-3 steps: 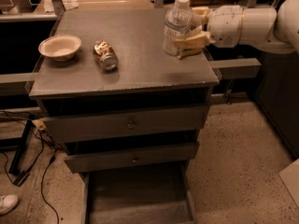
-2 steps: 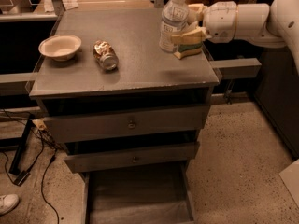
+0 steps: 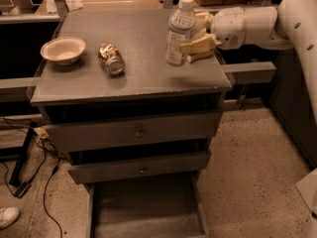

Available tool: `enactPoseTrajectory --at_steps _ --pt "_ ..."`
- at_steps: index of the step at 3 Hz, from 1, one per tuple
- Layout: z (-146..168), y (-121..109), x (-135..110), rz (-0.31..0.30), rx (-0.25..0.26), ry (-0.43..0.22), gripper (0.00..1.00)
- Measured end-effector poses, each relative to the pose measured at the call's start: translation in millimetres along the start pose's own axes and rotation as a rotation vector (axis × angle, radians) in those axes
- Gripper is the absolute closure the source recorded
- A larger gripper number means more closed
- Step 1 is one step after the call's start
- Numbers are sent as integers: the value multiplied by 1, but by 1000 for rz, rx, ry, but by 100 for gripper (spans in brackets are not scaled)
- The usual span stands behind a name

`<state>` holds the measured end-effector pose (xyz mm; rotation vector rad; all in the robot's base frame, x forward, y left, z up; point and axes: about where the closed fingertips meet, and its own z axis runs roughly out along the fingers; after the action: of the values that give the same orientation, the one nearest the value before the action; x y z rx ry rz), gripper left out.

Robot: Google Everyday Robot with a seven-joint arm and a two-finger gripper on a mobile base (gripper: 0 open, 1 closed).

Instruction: Pick blue plastic bottle from bottom drawer and place on counter

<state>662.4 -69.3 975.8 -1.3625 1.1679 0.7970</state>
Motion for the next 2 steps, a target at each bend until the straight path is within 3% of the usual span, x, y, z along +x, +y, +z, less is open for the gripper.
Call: enactPoseTrajectory --at_steps 2 --pt "3 19 15 87 -94 19 100"
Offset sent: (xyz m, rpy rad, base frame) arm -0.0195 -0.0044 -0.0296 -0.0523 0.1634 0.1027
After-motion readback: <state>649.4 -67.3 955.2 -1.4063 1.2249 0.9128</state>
